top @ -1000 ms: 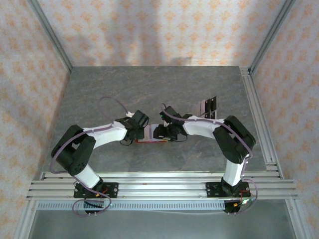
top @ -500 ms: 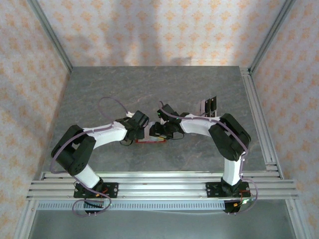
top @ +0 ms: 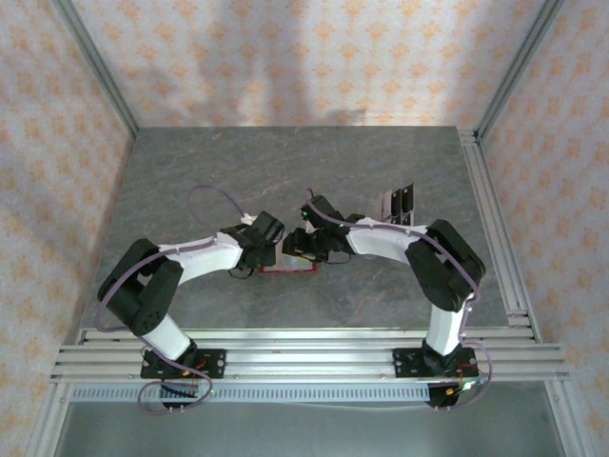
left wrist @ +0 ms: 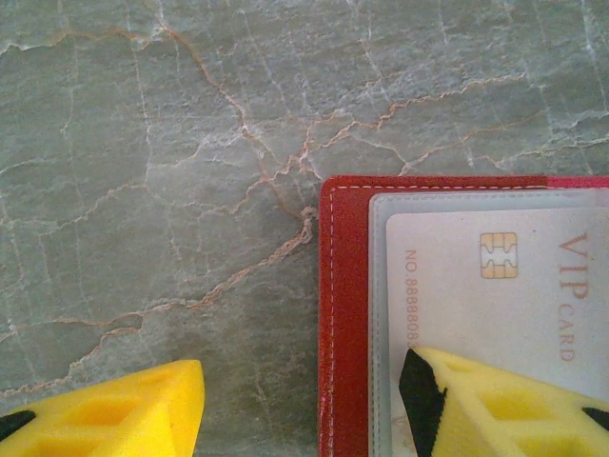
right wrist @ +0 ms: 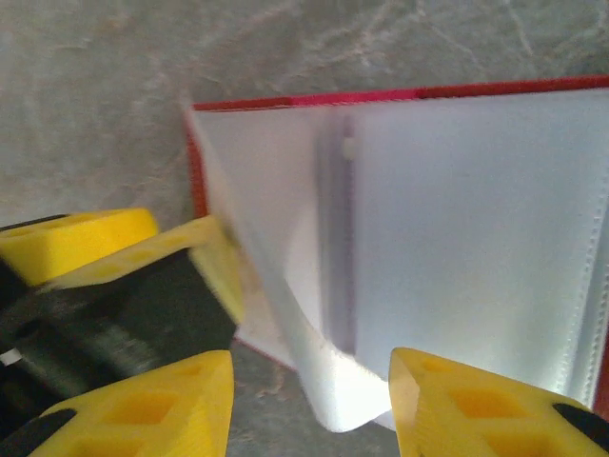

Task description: Put the credit cards into the card holder

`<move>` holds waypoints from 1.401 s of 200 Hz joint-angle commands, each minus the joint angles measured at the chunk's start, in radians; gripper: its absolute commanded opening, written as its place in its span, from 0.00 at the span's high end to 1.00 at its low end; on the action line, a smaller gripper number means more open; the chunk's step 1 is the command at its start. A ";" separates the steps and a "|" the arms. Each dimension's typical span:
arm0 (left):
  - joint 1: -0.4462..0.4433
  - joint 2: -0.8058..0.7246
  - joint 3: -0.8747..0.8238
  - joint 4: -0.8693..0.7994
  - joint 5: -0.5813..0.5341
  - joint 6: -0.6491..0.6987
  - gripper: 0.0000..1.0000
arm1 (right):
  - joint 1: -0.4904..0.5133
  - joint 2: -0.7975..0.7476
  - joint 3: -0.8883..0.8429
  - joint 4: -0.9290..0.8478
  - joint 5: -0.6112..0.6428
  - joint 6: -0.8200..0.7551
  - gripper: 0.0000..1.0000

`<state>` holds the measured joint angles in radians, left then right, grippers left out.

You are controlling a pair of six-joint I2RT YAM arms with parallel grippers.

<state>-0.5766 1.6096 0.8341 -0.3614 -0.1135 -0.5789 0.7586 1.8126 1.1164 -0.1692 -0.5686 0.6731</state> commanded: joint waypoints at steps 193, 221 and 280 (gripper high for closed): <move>0.024 -0.353 -0.119 -0.176 -0.227 -0.124 0.40 | 0.013 0.140 0.147 0.060 -0.084 0.047 0.54; 0.032 -0.397 -0.125 -0.202 -0.226 -0.124 0.40 | 0.029 0.227 0.211 0.048 -0.103 0.055 0.54; 0.037 -0.370 -0.101 -0.180 -0.180 -0.096 0.40 | 0.024 0.225 0.254 0.031 -0.125 0.048 0.54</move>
<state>-0.5472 1.2198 0.7177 -0.5278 -0.2916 -0.6811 0.7849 2.0712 1.3487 -0.1184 -0.6823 0.7250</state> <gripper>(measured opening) 0.596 0.457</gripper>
